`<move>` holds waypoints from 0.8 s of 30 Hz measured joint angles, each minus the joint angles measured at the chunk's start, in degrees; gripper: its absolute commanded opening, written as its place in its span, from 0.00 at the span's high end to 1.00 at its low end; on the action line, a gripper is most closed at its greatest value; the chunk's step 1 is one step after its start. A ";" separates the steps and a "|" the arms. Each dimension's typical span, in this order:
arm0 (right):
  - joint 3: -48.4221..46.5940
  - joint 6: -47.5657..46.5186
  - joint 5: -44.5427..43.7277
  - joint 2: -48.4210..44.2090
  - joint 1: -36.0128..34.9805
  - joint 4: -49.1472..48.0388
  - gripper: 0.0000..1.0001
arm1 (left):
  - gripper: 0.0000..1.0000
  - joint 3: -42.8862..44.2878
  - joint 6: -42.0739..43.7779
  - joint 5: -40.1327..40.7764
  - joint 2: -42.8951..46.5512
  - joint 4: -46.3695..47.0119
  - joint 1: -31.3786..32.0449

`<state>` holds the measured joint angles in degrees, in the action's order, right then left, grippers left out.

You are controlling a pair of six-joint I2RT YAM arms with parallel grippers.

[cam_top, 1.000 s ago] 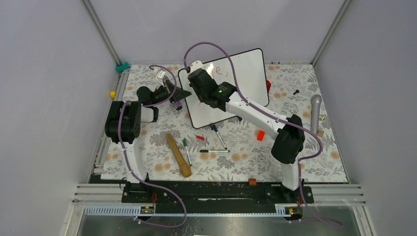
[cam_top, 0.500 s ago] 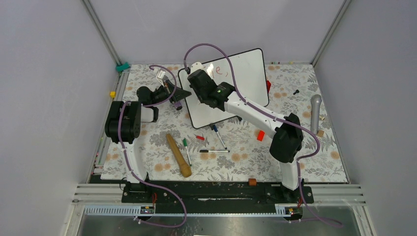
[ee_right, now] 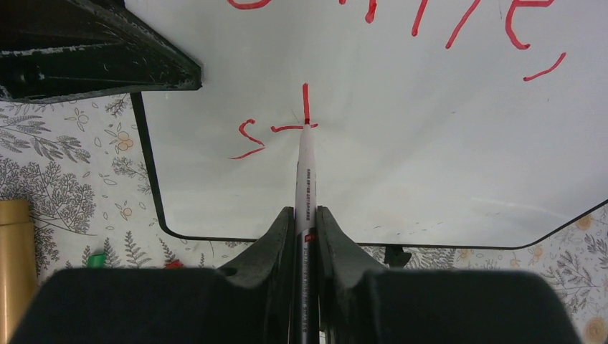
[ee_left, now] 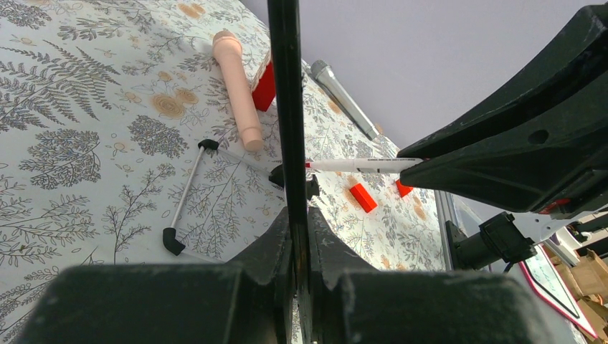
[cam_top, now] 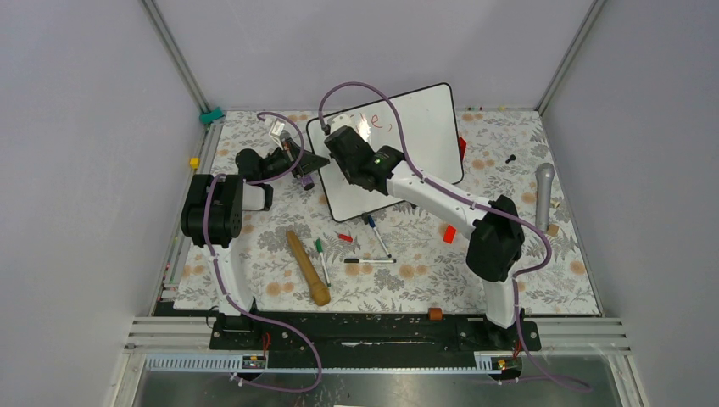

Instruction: Write a sentence on the whiteboard

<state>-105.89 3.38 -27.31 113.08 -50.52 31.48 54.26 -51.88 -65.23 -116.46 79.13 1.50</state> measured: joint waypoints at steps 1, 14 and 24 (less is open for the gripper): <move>0.37 0.13 0.02 -0.13 0.00 0.02 1.00 | 1.00 0.00 0.02 0.00 0.00 0.02 0.00; 3.58 1.09 1.53 -1.29 0.00 0.37 1.00 | 1.00 0.00 0.04 -0.02 0.00 0.02 0.00; 4.52 1.38 1.97 -1.38 0.00 1.68 1.00 | 1.00 0.00 0.04 -0.02 0.00 0.04 0.00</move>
<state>-101.36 4.75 -25.34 111.70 -50.52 33.17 54.26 -51.83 -65.25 -116.46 79.18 1.50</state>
